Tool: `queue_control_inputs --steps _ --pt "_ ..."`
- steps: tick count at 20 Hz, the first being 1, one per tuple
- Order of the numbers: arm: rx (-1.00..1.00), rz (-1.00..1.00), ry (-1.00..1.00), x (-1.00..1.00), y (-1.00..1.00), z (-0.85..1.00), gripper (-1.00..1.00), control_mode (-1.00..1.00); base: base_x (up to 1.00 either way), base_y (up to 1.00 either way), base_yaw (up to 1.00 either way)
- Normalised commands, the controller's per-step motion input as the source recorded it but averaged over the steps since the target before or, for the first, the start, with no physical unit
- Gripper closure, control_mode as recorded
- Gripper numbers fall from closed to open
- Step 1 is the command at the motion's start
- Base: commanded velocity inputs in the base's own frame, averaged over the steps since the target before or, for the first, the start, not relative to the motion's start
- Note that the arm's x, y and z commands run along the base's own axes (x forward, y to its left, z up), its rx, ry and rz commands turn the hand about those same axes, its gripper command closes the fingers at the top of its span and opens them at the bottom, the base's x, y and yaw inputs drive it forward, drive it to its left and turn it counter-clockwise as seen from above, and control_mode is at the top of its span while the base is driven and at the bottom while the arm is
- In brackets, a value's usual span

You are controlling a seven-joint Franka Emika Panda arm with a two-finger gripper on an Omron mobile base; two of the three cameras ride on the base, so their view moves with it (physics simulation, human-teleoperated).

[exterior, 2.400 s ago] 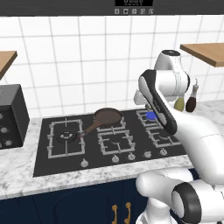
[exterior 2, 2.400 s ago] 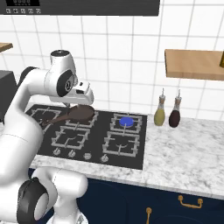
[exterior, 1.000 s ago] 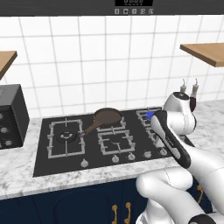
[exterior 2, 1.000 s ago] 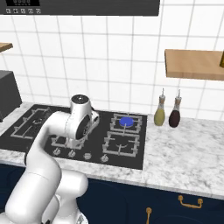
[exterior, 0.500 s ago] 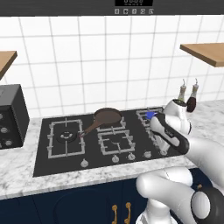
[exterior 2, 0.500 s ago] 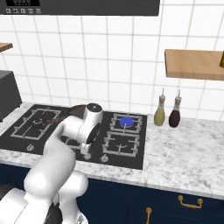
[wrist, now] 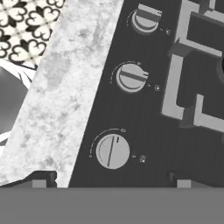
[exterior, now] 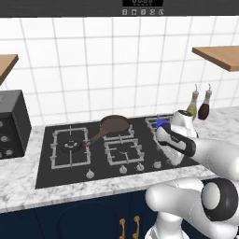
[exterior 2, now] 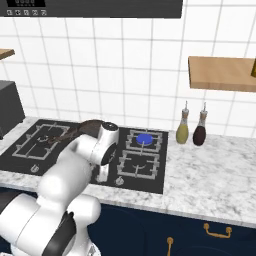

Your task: Turn off the rear right burner of the stove.

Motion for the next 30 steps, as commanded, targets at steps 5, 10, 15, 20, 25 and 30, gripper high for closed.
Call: queue_control_inputs --steps 5,10,15,20,25,30 --pt "-0.05 0.0 0.01 0.0 0.39 -0.19 -1.0 -1.0 0.0 0.0 0.0" --pt "-0.07 0.0 0.18 0.0 0.14 -0.31 -1.0 -1.0 0.0 0.0 0.0" --pt "-0.02 0.0 0.03 0.0 -0.03 -0.18 -1.0 -1.0 0.0 0.0 0.0" --pt "0.0 0.0 0.02 0.02 -0.13 -0.04 -1.0 -1.0 0.0 0.0 0.0" --pt "0.0 0.0 0.03 0.0 -0.01 -0.26 -1.0 -1.0 0.0 0.0 0.0" --pt "0.0 0.0 0.0 0.03 -0.07 -0.09 -1.0 -1.0 0.0 0.0 0.0"
